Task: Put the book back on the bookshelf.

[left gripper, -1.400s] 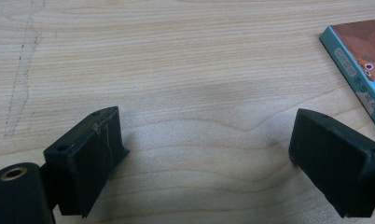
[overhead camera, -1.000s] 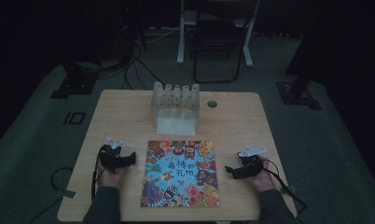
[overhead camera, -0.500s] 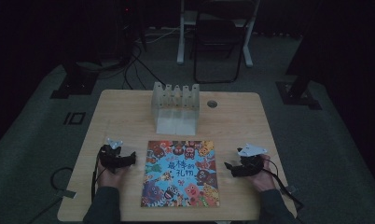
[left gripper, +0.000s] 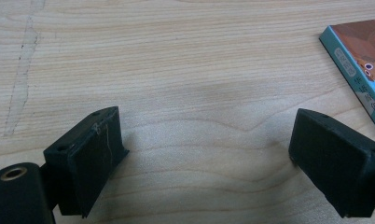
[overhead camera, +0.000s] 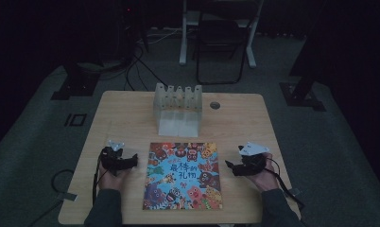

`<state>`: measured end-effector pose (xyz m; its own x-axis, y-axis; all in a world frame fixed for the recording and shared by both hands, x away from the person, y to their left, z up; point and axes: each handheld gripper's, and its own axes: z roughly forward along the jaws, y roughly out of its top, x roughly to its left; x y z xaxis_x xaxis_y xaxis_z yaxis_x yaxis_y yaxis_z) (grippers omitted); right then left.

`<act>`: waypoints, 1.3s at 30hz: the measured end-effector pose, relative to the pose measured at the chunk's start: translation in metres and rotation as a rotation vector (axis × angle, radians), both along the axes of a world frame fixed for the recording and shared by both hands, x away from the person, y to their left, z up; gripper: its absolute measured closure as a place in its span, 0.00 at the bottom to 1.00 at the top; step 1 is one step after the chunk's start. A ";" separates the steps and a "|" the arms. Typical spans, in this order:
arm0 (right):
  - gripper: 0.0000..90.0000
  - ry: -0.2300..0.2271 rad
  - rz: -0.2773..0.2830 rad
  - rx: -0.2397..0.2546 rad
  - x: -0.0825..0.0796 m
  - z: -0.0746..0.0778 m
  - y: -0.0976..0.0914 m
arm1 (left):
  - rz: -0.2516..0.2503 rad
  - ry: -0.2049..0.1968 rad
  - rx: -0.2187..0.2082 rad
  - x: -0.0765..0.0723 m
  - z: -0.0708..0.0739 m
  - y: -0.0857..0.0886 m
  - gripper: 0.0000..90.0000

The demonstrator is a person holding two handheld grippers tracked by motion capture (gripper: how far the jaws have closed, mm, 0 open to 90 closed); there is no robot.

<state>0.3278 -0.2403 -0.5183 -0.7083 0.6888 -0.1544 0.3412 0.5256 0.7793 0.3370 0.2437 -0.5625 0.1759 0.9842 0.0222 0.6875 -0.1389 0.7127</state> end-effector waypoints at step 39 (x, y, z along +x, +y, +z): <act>0.19 -0.008 0.069 0.050 0.031 0.017 0.048 | -0.039 -0.021 -0.001 -0.003 0.001 -0.001 0.23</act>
<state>0.3591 -0.1922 -0.5010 -0.7534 0.6453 -0.1266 0.2991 0.5077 0.8079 0.3344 0.2428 -0.5617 0.2133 0.9767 0.0249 0.6662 -0.1641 0.7275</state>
